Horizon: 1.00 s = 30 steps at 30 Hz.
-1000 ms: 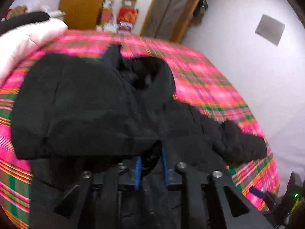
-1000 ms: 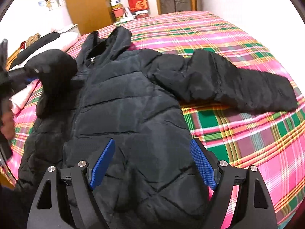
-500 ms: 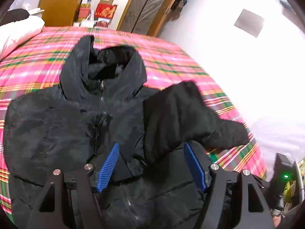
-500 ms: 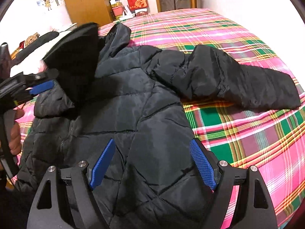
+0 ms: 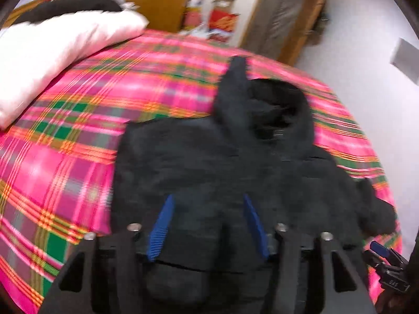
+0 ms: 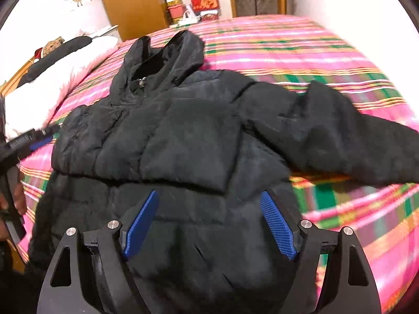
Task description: Fold large clothes
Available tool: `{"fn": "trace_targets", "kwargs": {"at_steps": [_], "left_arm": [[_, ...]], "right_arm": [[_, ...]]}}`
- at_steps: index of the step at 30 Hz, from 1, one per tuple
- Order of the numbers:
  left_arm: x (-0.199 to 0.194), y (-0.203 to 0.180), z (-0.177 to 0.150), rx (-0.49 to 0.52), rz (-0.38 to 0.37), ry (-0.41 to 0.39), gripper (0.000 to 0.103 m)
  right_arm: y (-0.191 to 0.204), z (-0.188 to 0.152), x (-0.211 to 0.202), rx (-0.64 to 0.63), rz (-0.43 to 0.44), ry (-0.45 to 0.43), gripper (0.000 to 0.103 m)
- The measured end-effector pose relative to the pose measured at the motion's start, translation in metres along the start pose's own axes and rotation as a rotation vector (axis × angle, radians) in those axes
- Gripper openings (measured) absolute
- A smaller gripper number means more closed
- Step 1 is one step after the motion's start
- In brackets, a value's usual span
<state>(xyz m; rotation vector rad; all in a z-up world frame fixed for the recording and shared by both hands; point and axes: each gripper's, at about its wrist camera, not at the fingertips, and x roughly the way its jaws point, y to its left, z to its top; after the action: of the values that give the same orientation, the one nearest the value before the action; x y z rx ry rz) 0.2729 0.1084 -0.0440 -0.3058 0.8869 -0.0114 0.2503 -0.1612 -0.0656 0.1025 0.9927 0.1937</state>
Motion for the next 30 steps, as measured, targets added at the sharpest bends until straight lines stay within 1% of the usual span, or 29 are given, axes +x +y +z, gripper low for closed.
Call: {"fn": "trace_targets", "kwargs": {"at_steps": [2,3,4,6,9,11,12,14,16,17,19,21,23,26,27,30], "left_arm": [[0.016,0.011,0.003,-0.02,-0.001,0.025,0.04],[0.024,0.011,0.003,-0.026,0.003,0.044,0.037],[0.03,0.012,0.002,-0.026,0.013,0.057,0.036],[0.04,0.01,0.0,-0.027,0.015,0.076,0.035],[0.045,0.005,0.001,-0.023,0.003,0.082,0.035],[0.045,0.005,0.003,-0.025,0.001,0.083,0.035],[0.047,0.007,0.007,-0.033,-0.014,0.076,0.035],[0.04,0.008,0.018,-0.031,-0.036,0.033,0.035],[0.034,0.006,0.029,0.008,-0.018,-0.02,0.035],[0.036,0.005,0.034,0.031,0.0,-0.037,0.035],[0.046,0.008,0.042,0.045,0.032,-0.041,0.035],[0.063,0.015,0.046,0.032,0.047,-0.023,0.035],[0.078,0.02,0.045,0.028,0.057,-0.006,0.035],[0.094,0.023,0.038,0.04,0.061,0.01,0.036],[0.097,0.024,0.036,0.038,0.056,0.013,0.036],[0.103,0.029,0.032,0.021,0.035,0.014,0.036]], "right_arm": [[0.003,0.008,0.023,-0.005,0.002,0.04,0.06],[0.002,0.014,0.041,-0.008,-0.021,0.067,0.057],[-0.002,0.02,0.052,-0.006,-0.036,0.076,0.052],[-0.01,0.031,0.064,0.011,-0.047,0.079,0.049],[-0.016,0.048,0.069,0.015,-0.068,0.077,0.049],[-0.016,0.05,0.059,0.01,-0.078,0.068,0.049],[-0.016,0.049,0.051,0.012,-0.089,0.057,0.049],[-0.017,0.046,0.035,0.02,-0.088,0.023,0.049],[-0.011,0.045,0.015,0.004,-0.113,-0.054,0.049],[-0.007,0.049,0.009,-0.007,-0.111,-0.083,0.049],[0.0,0.06,0.008,-0.032,-0.087,-0.109,0.049],[0.007,0.078,0.022,-0.06,-0.066,-0.109,0.049],[0.008,0.089,0.041,-0.075,-0.062,-0.085,0.049],[0.003,0.095,0.091,-0.076,-0.08,0.01,0.049],[0.0,0.094,0.103,-0.071,-0.078,0.024,0.049],[-0.003,0.09,0.118,-0.085,-0.084,0.003,0.049]]}}
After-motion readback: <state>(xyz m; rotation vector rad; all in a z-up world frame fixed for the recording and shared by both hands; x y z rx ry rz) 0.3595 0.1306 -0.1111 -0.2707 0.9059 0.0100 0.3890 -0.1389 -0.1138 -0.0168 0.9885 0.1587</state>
